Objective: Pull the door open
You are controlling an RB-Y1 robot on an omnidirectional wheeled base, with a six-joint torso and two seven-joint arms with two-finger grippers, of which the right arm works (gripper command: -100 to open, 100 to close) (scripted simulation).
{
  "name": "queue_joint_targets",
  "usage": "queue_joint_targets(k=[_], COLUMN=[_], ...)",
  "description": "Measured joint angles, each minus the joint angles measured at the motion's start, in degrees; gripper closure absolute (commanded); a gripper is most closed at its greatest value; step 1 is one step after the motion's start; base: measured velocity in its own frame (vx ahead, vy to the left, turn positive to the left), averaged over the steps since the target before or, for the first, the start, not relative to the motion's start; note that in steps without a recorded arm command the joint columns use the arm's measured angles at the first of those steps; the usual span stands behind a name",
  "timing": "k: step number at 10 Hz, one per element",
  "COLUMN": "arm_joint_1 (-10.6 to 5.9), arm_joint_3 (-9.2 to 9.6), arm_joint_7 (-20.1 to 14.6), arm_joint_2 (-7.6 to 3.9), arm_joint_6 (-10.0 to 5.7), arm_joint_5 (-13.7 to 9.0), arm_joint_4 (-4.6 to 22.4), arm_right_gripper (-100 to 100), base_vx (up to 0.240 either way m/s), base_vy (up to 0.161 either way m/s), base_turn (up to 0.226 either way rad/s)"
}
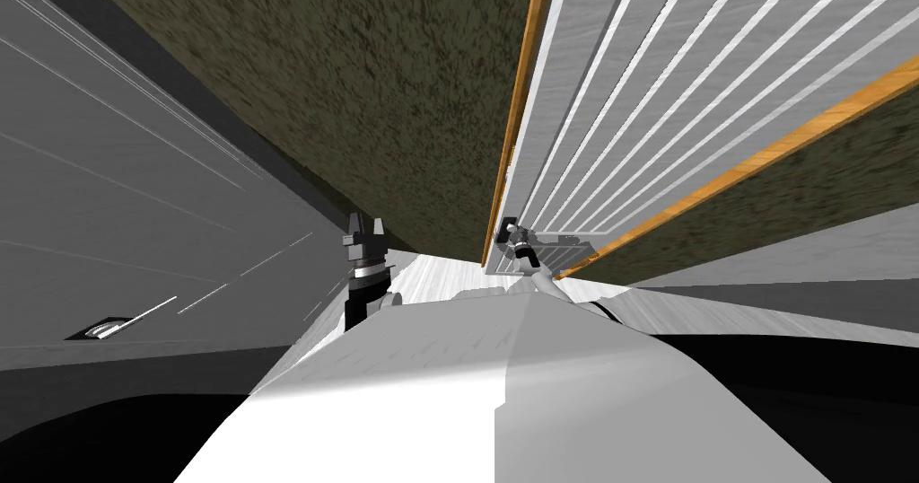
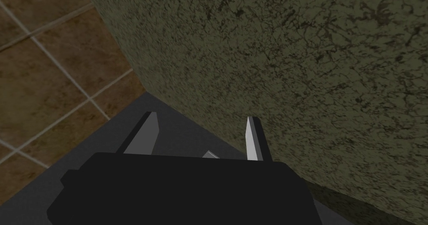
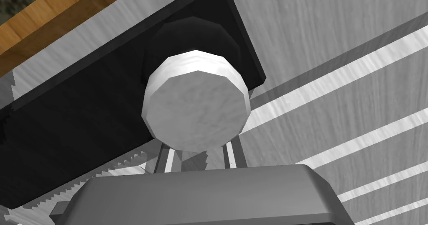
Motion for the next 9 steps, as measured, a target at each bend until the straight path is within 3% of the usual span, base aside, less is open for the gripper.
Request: queue_joint_targets(k=[3,5,6,8,9], arm_joint_1=[-0.36,-0.53,0.27,-0.16,-0.2], arm_joint_3=[0.36,0.67,0.31,0.53,0.45], arm_joint_7=[-4.25,-5.86,-5.36,-8.08,-9.7], arm_joint_2=[-0.15,-0.36,0.12,-0.4,-0.29], arm_joint_6=[-0.09,-0.09,0.55,0.31,0.56], arm_joint_5=[-3.94,-4.97,-5.09,-7.67,-9.39], arm_joint_4=[1.0,1.31,-0.17,0.86,0.63], arm_right_gripper=[100,100,100,100,-100], base_vx=[-0.062,-0.007,-0.027,-0.08,-0.099], base_vy=[-0.038,-0.003,-0.014,-0.06,-0.065], base_turn=[0.116,-0.015,0.095,0.177,0.035])
